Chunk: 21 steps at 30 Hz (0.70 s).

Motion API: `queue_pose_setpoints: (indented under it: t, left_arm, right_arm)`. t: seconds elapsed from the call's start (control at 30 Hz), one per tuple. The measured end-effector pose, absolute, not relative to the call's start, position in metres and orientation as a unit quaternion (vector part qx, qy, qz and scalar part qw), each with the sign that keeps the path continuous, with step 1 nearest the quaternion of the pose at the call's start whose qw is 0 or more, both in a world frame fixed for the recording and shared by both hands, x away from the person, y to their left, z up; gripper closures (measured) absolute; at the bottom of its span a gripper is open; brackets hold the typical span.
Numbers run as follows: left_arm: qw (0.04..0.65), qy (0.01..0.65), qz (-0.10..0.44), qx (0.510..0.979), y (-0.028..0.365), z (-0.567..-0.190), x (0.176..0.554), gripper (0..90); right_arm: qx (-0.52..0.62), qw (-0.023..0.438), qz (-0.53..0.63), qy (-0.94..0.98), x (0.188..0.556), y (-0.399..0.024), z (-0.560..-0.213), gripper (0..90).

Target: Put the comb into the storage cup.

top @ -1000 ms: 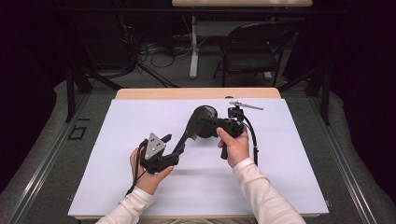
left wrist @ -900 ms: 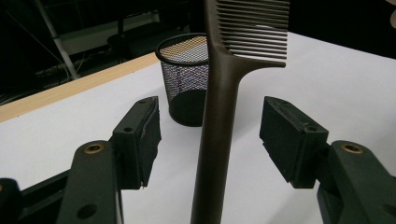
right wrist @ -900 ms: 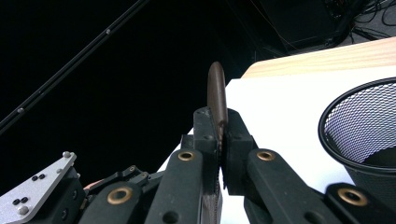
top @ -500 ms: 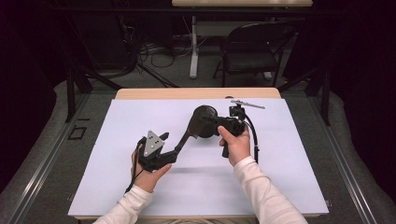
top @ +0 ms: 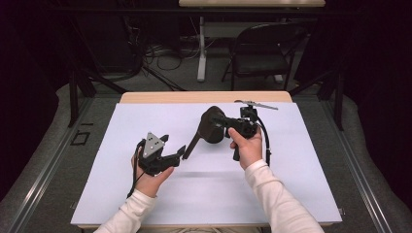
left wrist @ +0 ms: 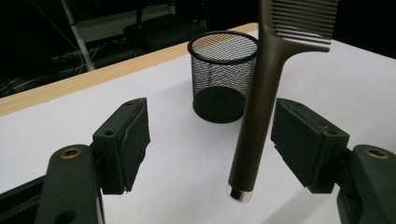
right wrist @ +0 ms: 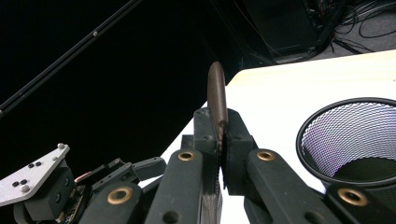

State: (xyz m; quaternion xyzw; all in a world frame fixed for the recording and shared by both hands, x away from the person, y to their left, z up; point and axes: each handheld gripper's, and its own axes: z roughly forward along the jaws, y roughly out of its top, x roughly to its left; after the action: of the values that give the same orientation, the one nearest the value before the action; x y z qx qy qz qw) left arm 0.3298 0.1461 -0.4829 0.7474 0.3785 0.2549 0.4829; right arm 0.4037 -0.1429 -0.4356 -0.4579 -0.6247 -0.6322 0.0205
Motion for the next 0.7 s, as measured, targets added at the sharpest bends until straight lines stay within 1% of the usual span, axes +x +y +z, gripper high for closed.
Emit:
queue_pose_setpoints:
  t: [0.17,0.4,0.53,0.7]
  left_arm:
    - [0.485,0.394,0.249,0.740,0.149,-0.482,0.332,20.9]
    - [0.489,0.392,0.244,0.740,0.153,-0.480,0.331,19.3]
    - [0.493,0.384,0.240,0.743,0.155,-0.479,0.330,16.2]
    - [0.498,0.374,0.240,0.745,0.156,-0.478,0.328,16.0]
  right_arm:
    - [-0.460,0.011,-0.629,-0.626,0.406,-0.145,-0.431,86.9]
    - [-0.461,-0.002,-0.631,-0.623,0.408,-0.149,-0.424,86.9]
    - [-0.461,-0.011,-0.631,-0.623,0.410,-0.150,-0.417,86.9]
    - [-0.466,-0.021,-0.632,-0.619,0.414,-0.151,-0.411,86.9]
